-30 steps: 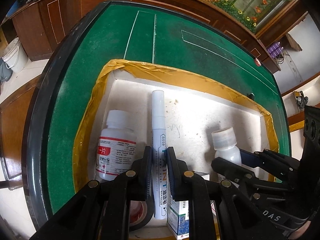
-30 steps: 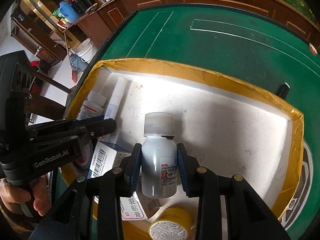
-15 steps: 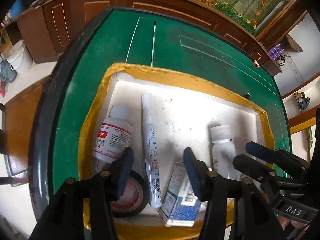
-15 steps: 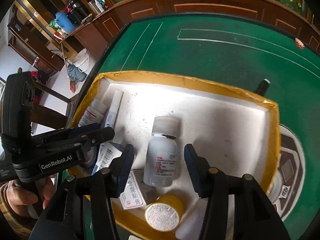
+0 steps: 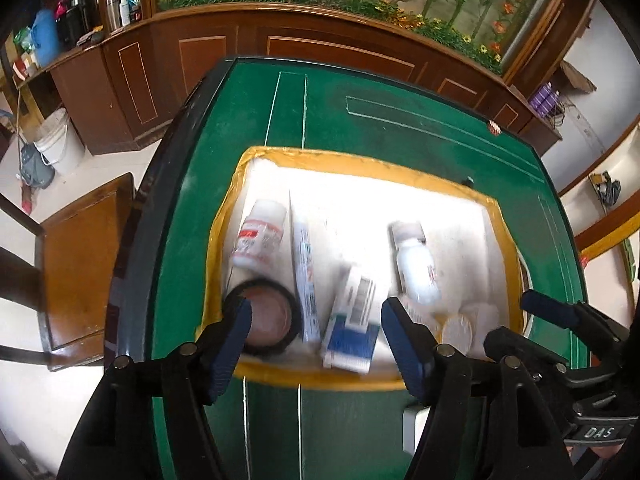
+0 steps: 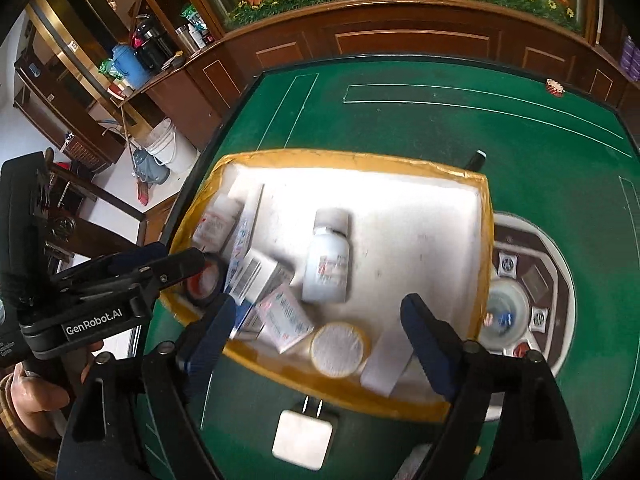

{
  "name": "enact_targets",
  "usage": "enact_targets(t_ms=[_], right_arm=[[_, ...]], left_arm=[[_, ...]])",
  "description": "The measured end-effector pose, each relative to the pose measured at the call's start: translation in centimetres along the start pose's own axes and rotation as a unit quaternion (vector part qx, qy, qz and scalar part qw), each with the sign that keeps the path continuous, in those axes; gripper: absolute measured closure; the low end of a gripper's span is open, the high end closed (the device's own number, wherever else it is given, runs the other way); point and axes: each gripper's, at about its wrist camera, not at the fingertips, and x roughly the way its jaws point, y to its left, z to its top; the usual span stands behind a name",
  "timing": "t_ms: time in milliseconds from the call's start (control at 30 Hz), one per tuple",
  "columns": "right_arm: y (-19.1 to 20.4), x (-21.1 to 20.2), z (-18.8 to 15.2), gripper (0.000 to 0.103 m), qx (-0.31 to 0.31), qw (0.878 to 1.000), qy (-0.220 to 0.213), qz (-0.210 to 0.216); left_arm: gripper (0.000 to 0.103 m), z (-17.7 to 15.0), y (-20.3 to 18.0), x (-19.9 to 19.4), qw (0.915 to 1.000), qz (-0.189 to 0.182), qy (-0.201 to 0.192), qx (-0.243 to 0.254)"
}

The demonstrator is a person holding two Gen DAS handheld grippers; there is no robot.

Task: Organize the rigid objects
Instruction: 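Move the left tool to the white charger while the right tool reaches the black marker pen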

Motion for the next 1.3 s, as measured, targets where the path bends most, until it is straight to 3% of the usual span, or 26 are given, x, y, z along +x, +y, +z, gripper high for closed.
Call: enact_targets(t_ms=[100, 300, 733, 1300], right_arm=[[0.4, -1.1, -1.4, 0.010, 0.001, 1.000, -0.004, -0.003], [-0.2, -2.9, -5.5, 0.006, 0.014, 1.000, 0.002, -0.013], [-5.8, -4.7, -15.3, 0.001, 0.110, 0.992, 0.021, -0.061], [-9.0, -6.6, -17.3, 0.001, 0.145, 0.985, 0.018, -0.092]], left_arm=[[0.029, -1.2, -0.2, -0.8, 1.0000, 0.000, 0.000, 0.006], [0.020, -4.4, -1.3, -1.3, 0.9989, -0.010, 0.031, 0.033], [0.019, -11.0, -5.5, 1.0, 0.9918, -0.030, 0.088, 0.087], [0.019, -12.1, -10.5, 4.3, 0.9861, -0.034, 0.113, 0.117]])
